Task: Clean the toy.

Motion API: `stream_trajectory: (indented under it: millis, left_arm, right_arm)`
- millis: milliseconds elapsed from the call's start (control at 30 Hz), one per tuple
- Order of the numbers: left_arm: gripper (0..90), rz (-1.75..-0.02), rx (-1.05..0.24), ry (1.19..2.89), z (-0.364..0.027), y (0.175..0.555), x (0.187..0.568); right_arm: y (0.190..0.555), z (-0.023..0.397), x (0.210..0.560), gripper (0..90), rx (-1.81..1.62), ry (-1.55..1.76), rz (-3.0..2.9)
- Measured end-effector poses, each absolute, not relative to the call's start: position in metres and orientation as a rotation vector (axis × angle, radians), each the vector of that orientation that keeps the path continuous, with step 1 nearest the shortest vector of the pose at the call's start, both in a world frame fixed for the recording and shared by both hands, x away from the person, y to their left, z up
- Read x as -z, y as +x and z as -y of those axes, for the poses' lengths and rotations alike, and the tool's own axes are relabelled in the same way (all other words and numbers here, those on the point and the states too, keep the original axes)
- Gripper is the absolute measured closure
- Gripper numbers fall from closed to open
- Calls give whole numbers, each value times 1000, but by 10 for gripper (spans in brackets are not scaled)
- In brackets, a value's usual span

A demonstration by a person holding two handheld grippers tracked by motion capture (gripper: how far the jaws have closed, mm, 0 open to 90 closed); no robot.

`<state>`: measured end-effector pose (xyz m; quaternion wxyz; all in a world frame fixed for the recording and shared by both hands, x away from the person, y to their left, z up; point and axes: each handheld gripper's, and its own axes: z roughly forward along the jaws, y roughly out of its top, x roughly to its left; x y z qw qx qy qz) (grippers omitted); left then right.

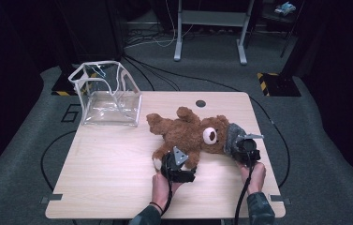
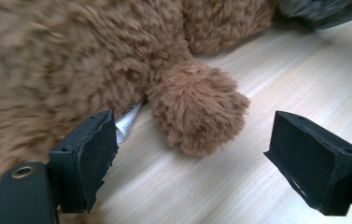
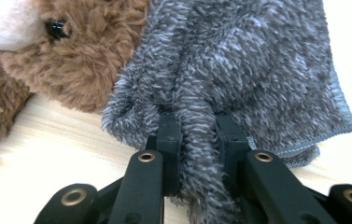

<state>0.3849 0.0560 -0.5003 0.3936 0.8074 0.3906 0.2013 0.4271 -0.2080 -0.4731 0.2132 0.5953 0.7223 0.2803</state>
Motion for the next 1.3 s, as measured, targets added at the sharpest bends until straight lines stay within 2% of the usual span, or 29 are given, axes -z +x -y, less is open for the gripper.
stream_trajectory:
  millis: [300,367,400,433,500,633,767,1167,1300]
  left_arm:
    - [257,-1072,-527,2084,-31,398,514]
    - [336,-1097,-547,2083,-28,401,517]
    - [346,-1099,-547,2088,-27,403,519]
    - [448,-1108,-555,2093,-25,404,521]
    - [473,-1109,-553,2082,-25,404,523]
    - [680,-1093,-552,2075,-28,405,521]
    - [717,-1072,-543,2054,-34,406,514]
    - [745,-1008,-524,2017,-54,417,478]
    - [746,-1013,-508,1988,-58,421,465]
  right_arm:
    - [419,217,476,756,-813,1683,-1972]
    - [418,220,476,755,-805,1690,-1968]
    - [417,222,476,755,-802,1692,-1967]
    - [416,226,477,755,-797,1697,-1957]
    - [415,227,477,755,-786,1698,-1961]
    - [409,233,480,755,-790,1707,-1946]
    - [407,233,481,755,-795,1705,-1943]
    - [407,221,480,755,-823,1670,-1954]
    - [402,213,470,756,-868,1638,-1929]
